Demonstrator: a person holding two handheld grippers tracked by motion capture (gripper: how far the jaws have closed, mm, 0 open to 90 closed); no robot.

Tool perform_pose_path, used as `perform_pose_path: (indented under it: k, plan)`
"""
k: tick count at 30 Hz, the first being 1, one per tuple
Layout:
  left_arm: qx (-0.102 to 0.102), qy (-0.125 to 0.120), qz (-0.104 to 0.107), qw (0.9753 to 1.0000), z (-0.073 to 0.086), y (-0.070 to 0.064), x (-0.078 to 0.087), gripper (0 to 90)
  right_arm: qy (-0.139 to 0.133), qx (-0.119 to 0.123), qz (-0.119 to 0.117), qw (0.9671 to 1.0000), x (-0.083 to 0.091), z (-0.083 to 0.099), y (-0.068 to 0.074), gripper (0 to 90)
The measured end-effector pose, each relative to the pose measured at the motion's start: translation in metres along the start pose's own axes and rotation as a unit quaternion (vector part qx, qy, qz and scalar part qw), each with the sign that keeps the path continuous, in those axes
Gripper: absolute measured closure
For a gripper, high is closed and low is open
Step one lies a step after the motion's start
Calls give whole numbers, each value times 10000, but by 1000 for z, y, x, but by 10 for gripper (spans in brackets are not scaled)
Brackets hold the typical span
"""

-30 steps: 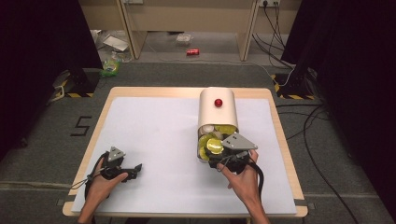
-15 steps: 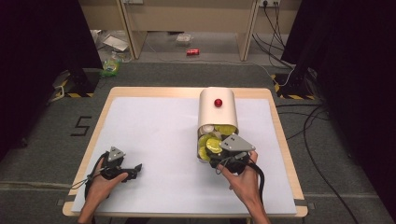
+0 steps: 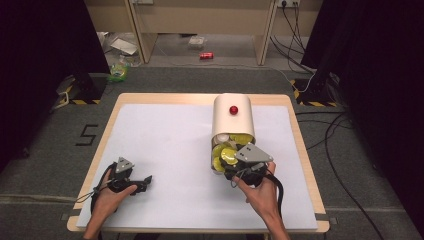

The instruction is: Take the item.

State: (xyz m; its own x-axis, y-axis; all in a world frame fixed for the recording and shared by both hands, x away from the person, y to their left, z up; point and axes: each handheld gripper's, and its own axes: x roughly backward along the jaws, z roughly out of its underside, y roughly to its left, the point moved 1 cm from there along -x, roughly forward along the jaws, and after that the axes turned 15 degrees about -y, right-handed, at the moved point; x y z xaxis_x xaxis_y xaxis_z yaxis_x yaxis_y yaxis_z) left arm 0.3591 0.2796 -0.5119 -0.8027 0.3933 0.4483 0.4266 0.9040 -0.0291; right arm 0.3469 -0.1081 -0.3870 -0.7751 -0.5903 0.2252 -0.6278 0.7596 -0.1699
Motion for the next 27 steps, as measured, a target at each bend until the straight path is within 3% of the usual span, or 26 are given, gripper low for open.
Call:
perform_pose_path:
  k: [4,7,10,15,17,18,23,27]
  plan:
    - [-1,0,1,10000,0,0,0,105,9,-21,-132,9999,0,-2,5,366]
    - [-1,0,1,10000,0,0,0,105,94,-35,-93,9999,-4,0,7,349]
    - [0,-1,1,10000,0,0,0,105,32,-46,-52,10000,-3,0,5,415]
    - [2,-1,1,10000,0,0,0,105,35,-79,-86,9999,-2,0,4,428]
    - [0,-2,0,10000,0,0,0,105,26,-81,-77,9999,-1,0,4,452]
    - [0,0,2,10000,0,0,0,105,-143,-270,-230,9993,0,-2,5,562]
    - [0,0,1,10000,0,0,0,105,-113,-182,-163,9996,2,-4,6,552]
    - [-1,-2,1,10000,0,0,0,105,19,-253,-118,9996,4,-3,2,423]
